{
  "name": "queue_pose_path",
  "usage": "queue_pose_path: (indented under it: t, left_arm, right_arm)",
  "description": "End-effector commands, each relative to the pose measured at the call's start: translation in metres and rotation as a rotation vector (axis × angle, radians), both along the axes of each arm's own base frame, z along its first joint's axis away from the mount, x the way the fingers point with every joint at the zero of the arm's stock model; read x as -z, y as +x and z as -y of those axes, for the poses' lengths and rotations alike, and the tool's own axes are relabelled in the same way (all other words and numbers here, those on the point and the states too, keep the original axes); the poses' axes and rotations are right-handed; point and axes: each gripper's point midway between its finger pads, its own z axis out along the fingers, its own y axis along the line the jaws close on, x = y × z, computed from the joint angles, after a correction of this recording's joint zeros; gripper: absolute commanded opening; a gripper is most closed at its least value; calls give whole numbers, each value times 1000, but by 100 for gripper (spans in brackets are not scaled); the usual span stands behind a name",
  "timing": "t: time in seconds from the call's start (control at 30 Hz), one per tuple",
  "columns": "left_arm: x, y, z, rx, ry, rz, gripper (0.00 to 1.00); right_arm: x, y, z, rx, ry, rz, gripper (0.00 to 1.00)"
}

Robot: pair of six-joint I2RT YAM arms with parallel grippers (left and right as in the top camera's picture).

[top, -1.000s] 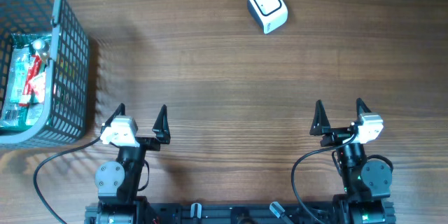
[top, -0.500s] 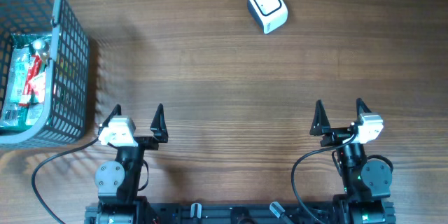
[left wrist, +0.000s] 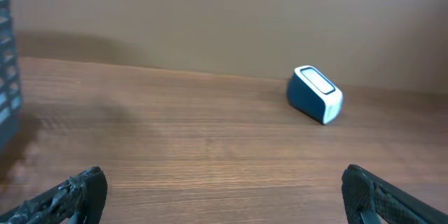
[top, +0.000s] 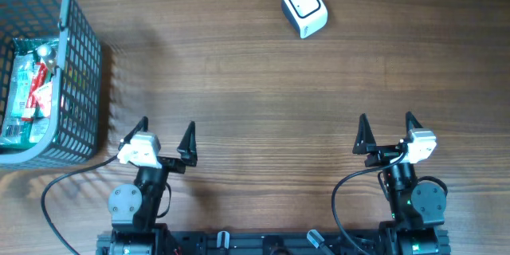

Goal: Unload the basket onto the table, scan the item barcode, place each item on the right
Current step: 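Reach the left gripper into the basket and grasp the Kleenex pack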

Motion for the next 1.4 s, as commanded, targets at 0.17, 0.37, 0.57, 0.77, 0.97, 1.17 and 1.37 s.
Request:
queue_pose_path:
  t: [0.17,0.37,0.57,0.77,0.97,1.17,1.37]
  left_arm:
    - [-88,-21,8,47,-43,50,100]
    - [-191,-15,0,-9,-55,-151,100]
    - [-259,38,-6,-54,-40,-369,100]
    - [-289,104,-24,-146,29,-263,94]
    - [-275,133,-72,-388,111,-288,96]
    - [-272,123,-135,-571,119,-308,98]
    - [-263,104,-205,-758,91,-349,100]
  right_arm:
    - [-1,0,2,9,-17,5,100]
    - [-1,0,2,9,-17,5,100]
    - [-1,0,2,9,-17,5,100]
    - [-1,0,2,9,-17,5,100]
    - [-1,0,2,9,-17,5,100]
    - [-1,0,2,9,-17,5,100]
    - [-1,0,2,9,-17,5,100]
